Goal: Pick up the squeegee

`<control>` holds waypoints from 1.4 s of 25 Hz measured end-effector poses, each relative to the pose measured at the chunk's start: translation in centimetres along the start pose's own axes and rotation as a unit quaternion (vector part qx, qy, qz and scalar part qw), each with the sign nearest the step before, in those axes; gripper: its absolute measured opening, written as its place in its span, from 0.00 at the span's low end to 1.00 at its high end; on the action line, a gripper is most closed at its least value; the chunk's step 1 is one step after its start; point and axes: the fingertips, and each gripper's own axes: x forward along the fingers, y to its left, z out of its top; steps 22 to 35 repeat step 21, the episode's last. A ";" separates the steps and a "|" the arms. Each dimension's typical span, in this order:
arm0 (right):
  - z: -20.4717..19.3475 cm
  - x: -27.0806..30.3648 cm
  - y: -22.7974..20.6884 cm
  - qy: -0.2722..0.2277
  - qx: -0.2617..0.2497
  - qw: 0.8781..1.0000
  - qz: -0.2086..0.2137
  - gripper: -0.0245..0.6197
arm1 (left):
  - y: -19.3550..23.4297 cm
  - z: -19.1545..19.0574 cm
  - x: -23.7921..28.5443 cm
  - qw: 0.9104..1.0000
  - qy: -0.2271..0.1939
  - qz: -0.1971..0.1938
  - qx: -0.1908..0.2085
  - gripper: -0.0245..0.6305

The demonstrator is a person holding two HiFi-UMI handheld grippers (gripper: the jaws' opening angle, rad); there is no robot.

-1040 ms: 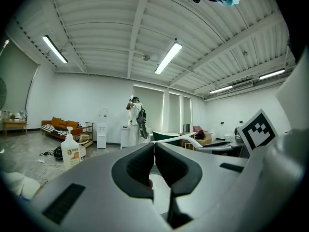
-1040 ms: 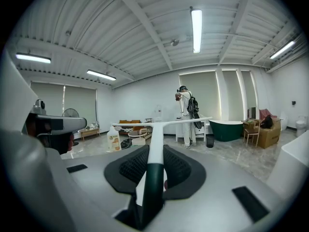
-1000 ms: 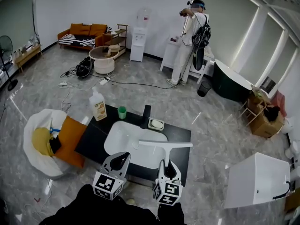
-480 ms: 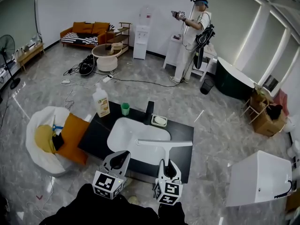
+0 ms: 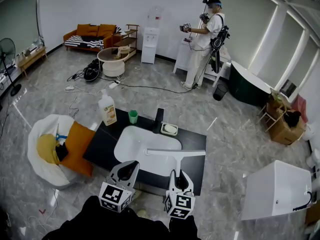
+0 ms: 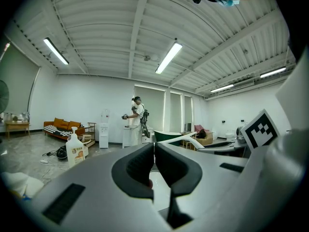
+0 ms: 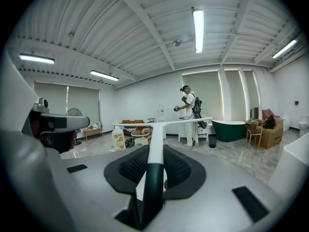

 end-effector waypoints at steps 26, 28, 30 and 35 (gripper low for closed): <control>-0.1 -0.3 -0.2 -0.003 0.002 1.000 0.003 0.20 | -0.4 -0.2 0.0 1.000 0.000 -0.002 0.000 0.08; -0.1 -0.3 -0.2 -0.003 0.002 1.000 0.003 0.20 | -0.4 -0.2 0.0 1.000 0.000 -0.002 0.000 0.08; -0.1 -0.3 -0.2 -0.003 0.002 1.000 0.003 0.20 | -0.4 -0.2 0.0 1.000 0.000 -0.002 0.000 0.08; -0.1 -0.3 -0.2 -0.003 0.002 1.000 0.003 0.20 | -0.4 -0.2 0.0 1.000 0.000 -0.002 0.000 0.08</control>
